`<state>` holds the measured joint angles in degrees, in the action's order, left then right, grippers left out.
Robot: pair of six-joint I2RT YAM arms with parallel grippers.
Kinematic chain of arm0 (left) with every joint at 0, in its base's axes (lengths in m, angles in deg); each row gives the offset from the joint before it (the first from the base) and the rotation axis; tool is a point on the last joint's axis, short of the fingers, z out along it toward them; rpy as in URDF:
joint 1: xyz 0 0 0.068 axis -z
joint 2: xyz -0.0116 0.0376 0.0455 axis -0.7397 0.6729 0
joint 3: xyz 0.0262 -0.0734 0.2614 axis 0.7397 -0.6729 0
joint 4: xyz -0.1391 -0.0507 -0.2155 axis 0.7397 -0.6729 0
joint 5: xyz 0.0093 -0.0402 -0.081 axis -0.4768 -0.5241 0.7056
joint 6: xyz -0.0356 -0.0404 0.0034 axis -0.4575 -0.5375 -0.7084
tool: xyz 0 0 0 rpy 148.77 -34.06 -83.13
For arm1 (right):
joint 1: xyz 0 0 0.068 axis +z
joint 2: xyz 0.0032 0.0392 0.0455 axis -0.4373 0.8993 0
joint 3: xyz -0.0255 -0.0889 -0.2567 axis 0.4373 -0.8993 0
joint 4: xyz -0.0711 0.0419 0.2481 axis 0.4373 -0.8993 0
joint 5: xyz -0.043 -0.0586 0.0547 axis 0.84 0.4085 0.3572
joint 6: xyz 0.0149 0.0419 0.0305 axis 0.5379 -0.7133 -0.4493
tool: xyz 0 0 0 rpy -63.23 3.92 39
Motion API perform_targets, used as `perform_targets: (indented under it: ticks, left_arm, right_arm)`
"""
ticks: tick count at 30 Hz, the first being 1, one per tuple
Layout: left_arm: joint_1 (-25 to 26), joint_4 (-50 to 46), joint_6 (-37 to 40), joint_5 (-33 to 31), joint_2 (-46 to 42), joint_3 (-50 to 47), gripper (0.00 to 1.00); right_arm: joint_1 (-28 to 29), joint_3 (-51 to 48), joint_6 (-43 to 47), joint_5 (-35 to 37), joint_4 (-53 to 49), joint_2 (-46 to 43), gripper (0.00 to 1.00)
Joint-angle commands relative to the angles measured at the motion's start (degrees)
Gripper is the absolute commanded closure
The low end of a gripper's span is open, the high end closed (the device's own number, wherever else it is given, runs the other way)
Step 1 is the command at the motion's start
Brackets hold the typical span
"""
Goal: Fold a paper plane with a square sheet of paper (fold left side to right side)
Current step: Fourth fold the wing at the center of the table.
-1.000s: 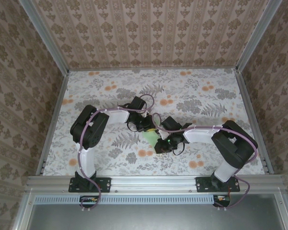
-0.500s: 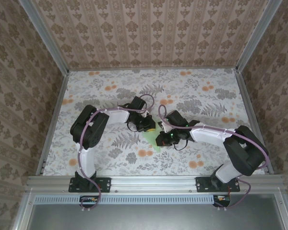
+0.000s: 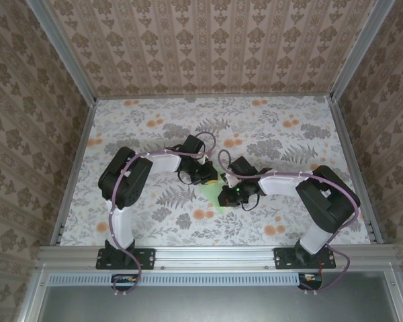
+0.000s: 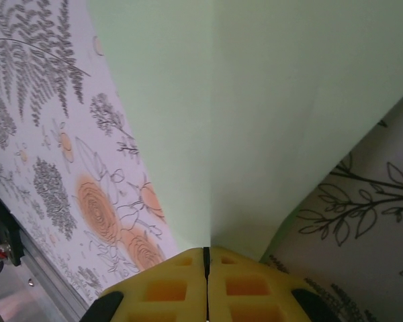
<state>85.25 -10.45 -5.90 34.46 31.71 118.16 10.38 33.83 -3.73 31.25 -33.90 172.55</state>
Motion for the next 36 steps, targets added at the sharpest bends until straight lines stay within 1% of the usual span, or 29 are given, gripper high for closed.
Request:
perform_targets:
  ticks: [1, 4, 7, 12, 14, 18, 20, 21, 22, 29, 36]
  left_arm:
    - [0.21, -5.53, 2.52, -4.42, 0.32, -0.20, 0.88]
    - [0.08, -6.32, 3.51, -4.86, -0.91, 0.35, 0.88]
    - [-0.01, -6.53, 4.32, -5.21, -2.30, 0.74, 0.88]
    - [-0.04, -4.65, 5.56, -5.77, -8.16, -1.31, 0.87]
    - [-0.08, -3.37, 5.67, -5.22, -10.53, -3.00, 0.87]
    - [0.85, 2.03, 4.68, -1.24, -13.38, -7.30, 0.89]
    - [2.07, 4.52, 4.19, 0.67, -13.32, -8.61, 0.89]
    - [2.67, 4.99, 4.02, 0.64, -12.98, -8.91, 0.90]
    - [3.42, 5.14, 3.98, 2.59, -12.55, -9.09, 0.91]
    - [4.65, 7.14, 1.61, 2.35, -9.98, -10.85, 0.94]
    - [5.14, 7.93, 1.18, 3.06, -7.70, -11.13, 0.96]
  right_arm:
    - [0.42, 0.69, 0.91, 2.75, -4.34, 2.16, 0.93]
    - [0.42, 0.66, 1.32, 4.97, -6.76, 2.61, 0.93]
    - [0.42, 0.62, 1.77, 6.16, -8.29, 2.55, 0.96]
    - [0.42, 0.43, 2.22, 6.43, -9.38, 3.39, 1.00]
    - [0.42, 0.44, 2.37, 6.67, -9.53, 3.48, 1.00]
    - [0.42, 0.79, 3.02, 7.33, -10.59, 3.71, 1.00]
    - [0.42, 0.88, 3.16, 7.58, -11.00, 3.74, 1.00]
    - [0.42, 0.96, 3.28, 7.59, -11.08, 3.75, 1.00]
    - [0.42, 0.97, 3.28, 7.67, -11.22, 3.72, 1.00]
    - [0.42, 1.23, 3.42, 7.67, -11.65, 3.75, 1.00]
    - [0.42, 1.41, 3.64, 8.02, -12.32, 3.95, 1.00]
